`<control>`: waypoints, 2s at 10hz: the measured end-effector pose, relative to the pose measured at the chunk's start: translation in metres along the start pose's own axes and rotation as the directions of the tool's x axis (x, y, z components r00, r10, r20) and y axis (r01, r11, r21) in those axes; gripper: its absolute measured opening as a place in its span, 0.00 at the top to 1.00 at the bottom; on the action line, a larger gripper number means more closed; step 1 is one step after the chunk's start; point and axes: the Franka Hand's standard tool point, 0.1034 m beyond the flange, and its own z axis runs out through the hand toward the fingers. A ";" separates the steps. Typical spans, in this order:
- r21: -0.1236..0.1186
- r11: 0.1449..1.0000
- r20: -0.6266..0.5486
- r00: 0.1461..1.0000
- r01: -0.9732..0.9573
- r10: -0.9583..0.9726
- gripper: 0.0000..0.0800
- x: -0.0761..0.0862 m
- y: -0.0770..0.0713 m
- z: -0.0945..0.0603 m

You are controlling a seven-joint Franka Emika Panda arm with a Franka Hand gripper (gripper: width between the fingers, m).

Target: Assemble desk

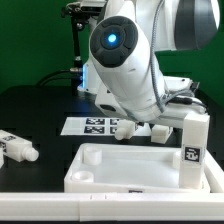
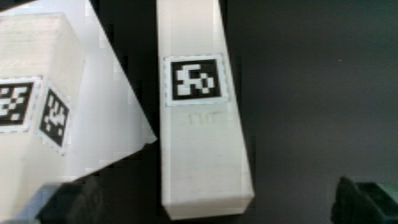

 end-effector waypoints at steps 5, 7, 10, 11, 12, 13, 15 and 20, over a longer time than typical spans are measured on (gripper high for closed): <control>-0.008 1.000 0.085 0.996 -0.029 0.030 0.19 -0.002 0.010 0.005; 0.019 0.997 0.123 0.990 -0.074 0.071 0.19 -0.004 0.008 0.021; 0.032 0.994 0.163 0.982 -0.102 0.096 0.19 -0.002 0.010 0.038; 0.032 0.994 0.171 0.980 -0.108 0.101 0.19 -0.001 0.013 0.040; 0.032 0.994 0.168 0.981 -0.108 0.101 0.19 -0.001 0.013 0.039; 0.032 0.994 0.168 0.981 -0.108 0.101 0.19 -0.001 0.013 0.040; 0.034 0.993 0.168 0.981 -0.110 0.103 0.34 0.000 0.014 0.039; 0.077 0.994 0.087 0.993 -0.080 0.073 0.64 -0.009 0.012 -0.020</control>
Offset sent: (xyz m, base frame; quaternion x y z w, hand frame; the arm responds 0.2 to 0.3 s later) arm 0.0000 0.0000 0.0000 0.0000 0.0000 0.0000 1.0000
